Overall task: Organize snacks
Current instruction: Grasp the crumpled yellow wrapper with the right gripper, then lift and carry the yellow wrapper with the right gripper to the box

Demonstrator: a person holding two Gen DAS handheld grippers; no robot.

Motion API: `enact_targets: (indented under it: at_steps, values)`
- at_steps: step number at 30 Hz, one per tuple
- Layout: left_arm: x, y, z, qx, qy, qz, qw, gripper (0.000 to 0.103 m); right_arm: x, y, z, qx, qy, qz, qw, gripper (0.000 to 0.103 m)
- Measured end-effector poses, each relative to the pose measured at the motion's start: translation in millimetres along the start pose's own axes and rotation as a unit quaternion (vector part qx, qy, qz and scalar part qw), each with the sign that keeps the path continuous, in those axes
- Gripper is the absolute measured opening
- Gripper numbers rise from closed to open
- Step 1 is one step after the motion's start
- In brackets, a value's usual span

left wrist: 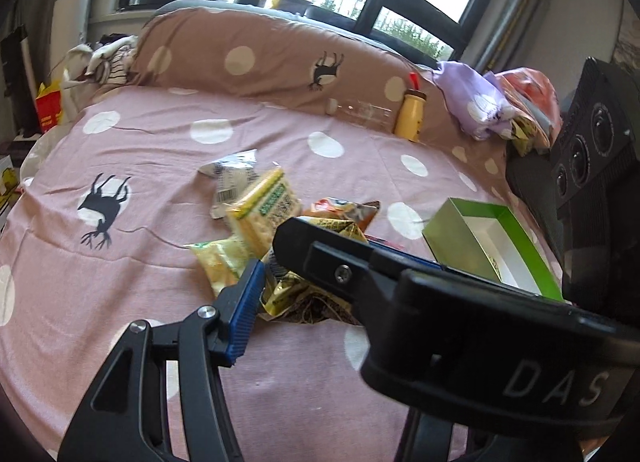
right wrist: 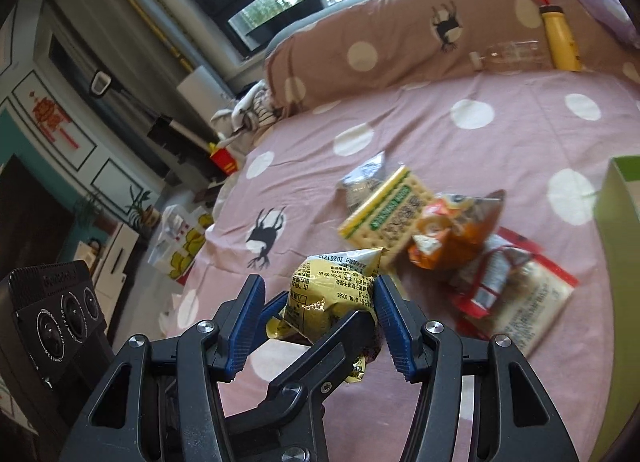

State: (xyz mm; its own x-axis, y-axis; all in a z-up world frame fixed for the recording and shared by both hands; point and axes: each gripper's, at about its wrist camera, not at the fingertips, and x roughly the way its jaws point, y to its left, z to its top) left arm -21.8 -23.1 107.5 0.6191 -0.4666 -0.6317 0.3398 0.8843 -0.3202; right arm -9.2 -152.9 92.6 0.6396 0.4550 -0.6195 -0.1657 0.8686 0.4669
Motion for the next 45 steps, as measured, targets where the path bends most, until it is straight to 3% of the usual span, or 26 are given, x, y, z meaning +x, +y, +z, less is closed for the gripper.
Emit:
enact_targets:
  at_steps: [11, 29, 45]
  values:
    - [14, -21, -6, 0.01, 0.002, -0.014, 0.9999, 0.052, -14, -22, -4, 0.006, -0.014, -0.018, 1.0, 0.06]
    - [3, -33, -9, 0.019, -0.047, -0.022, 0.9985, 0.052, -32, -19, -6, 0.002, -0.04, -0.028, 0.999, 0.06]
    - [-2, -37, -8, 0.018, -0.062, -0.032, 0.9974, 0.052, -39, -16, -5, -0.003, -0.051, -0.041, 0.998, 0.06]
